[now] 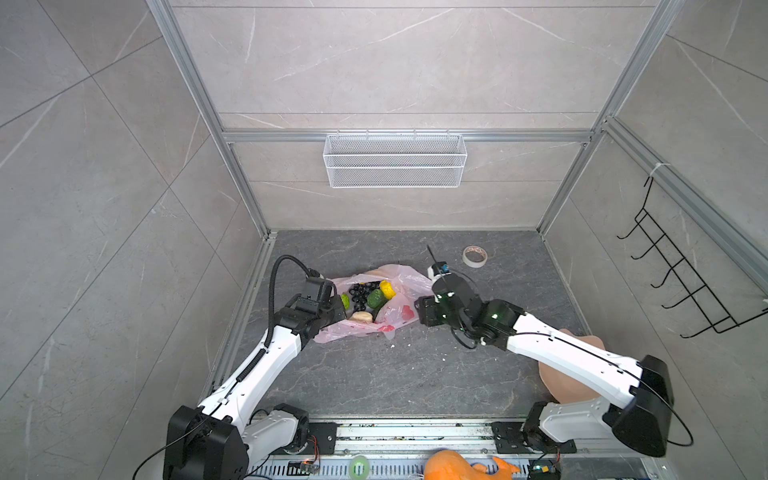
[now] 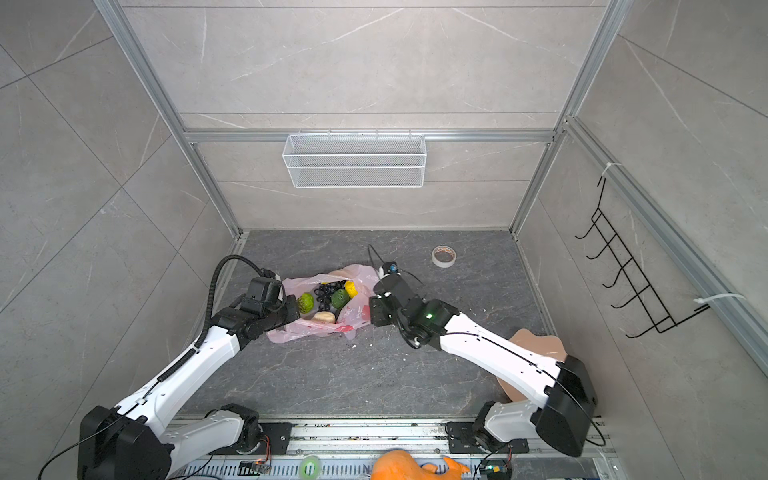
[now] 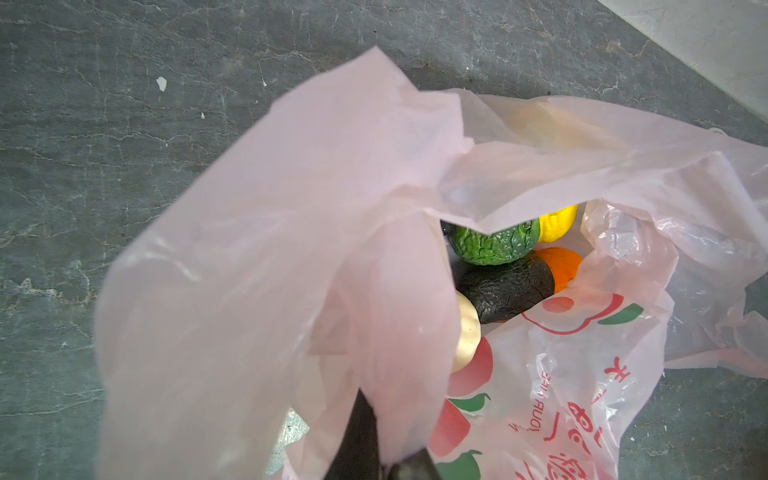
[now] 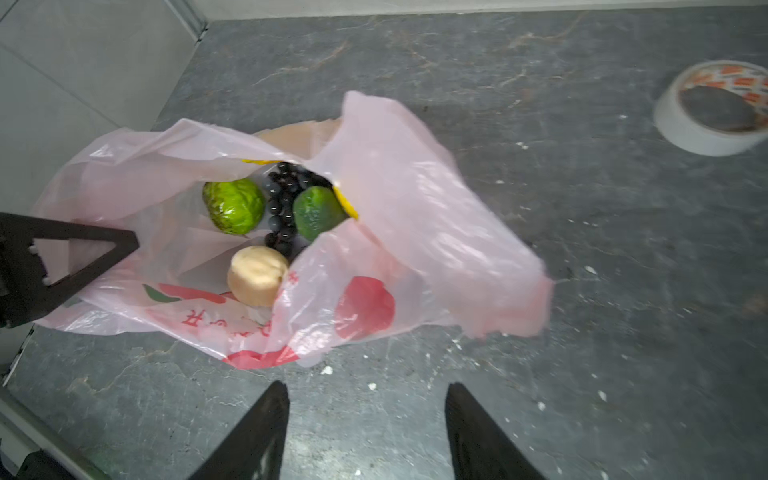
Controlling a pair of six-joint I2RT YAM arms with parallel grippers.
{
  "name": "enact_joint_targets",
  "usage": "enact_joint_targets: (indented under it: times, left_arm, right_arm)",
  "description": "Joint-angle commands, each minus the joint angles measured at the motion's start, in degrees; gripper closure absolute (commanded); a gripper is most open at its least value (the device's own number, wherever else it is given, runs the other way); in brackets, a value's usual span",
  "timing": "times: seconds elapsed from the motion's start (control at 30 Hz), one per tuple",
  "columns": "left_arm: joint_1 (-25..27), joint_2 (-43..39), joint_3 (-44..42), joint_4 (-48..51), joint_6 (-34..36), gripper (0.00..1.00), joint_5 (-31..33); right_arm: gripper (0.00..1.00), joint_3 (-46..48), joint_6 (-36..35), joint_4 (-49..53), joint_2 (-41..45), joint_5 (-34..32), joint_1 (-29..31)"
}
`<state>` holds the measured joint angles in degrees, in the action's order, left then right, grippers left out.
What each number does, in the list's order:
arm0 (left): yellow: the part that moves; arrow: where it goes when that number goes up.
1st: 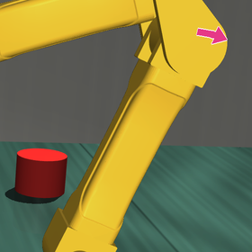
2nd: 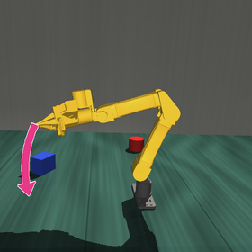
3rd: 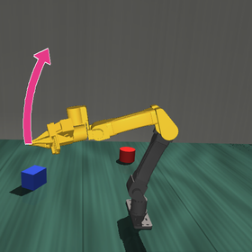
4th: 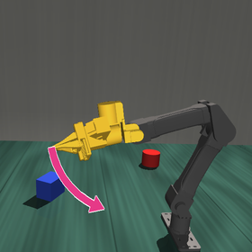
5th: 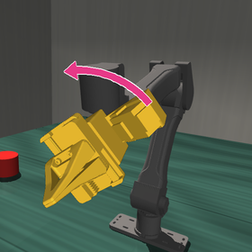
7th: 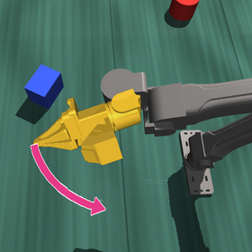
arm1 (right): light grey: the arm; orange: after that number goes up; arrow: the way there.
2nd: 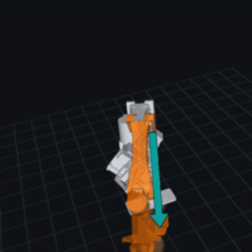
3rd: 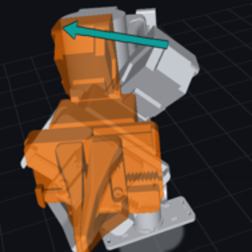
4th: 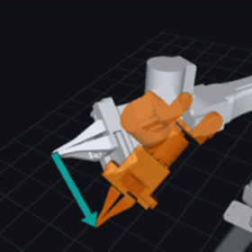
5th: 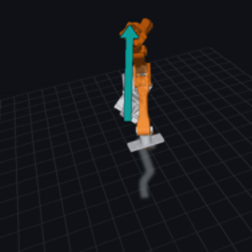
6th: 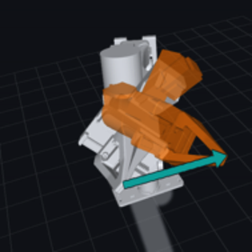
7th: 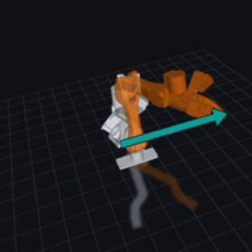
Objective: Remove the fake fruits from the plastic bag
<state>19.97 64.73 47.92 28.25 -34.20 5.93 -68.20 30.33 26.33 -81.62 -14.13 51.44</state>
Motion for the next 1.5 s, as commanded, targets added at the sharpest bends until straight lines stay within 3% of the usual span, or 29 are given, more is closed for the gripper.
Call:
enact_joint_targets:
  times: [0.0,0.2,0.43,0.8,0.87,1.03,1.2,1.3,1.4,1.47]
  left_arm:
    - [0.2,-0.8,1.0,0.4,1.3,1.00,0.8]
    - [0.2,-2.4,1.4,2.1,1.9,1.00,1.5]
    - [0.2,-3.5,0.7,1.7,1.5,1.00,0.2]
    - [0.2,-5.7,-1.0,1.6,1.2,1.00,0.1]
    - [0.2,-6.2,-1.4,1.6,1.0,1.00,0.3]
    - [0.1,-6.4,-1.9,2.0,0.7,1.00,1.2]
    - [0.1,-5.4,-1.7,1.7,0.1,1.00,1.7]
    - [0.0,-5.1,-1.5,1.3,0.0,1.00,1.4]
    - [0.1,-4.9,-1.2,1.6,-0.4,1.00,1.6]
    - [-0.1,-4.2,-0.2,3.8,-1.4,1.00,2.8]
  right_arm:
    - [0.39,-5.5,-0.5,-0.8,-8.9,-0.6,0.9]
    - [0.37,-20.2,0.9,5.8,-23.4,-3.9,-0.4]
    - [0.37,-31.3,2.3,12.3,-34.0,-6.0,-4.3]
    - [0.34,-51.0,-2.5,22.1,-48.4,-1.4,-8.7]
    - [0.39,-53.7,-3.0,23.5,-50.5,-0.6,-9.3]
    - [0.46,-55.2,-3.9,24.2,-51.4,2.6,-9.7]
    - [0.33,-51.5,-5.0,23.2,-48.8,6.7,-7.7]
    - [0.33,-47.9,-4.1,21.6,-46.8,6.3,-7.0]
    - [0.41,-47.1,-3.8,22.5,-46.9,2.8,-7.0]
    - [0.61,-46.9,-4.3,23.5,-45.9,1.0,-7.0]
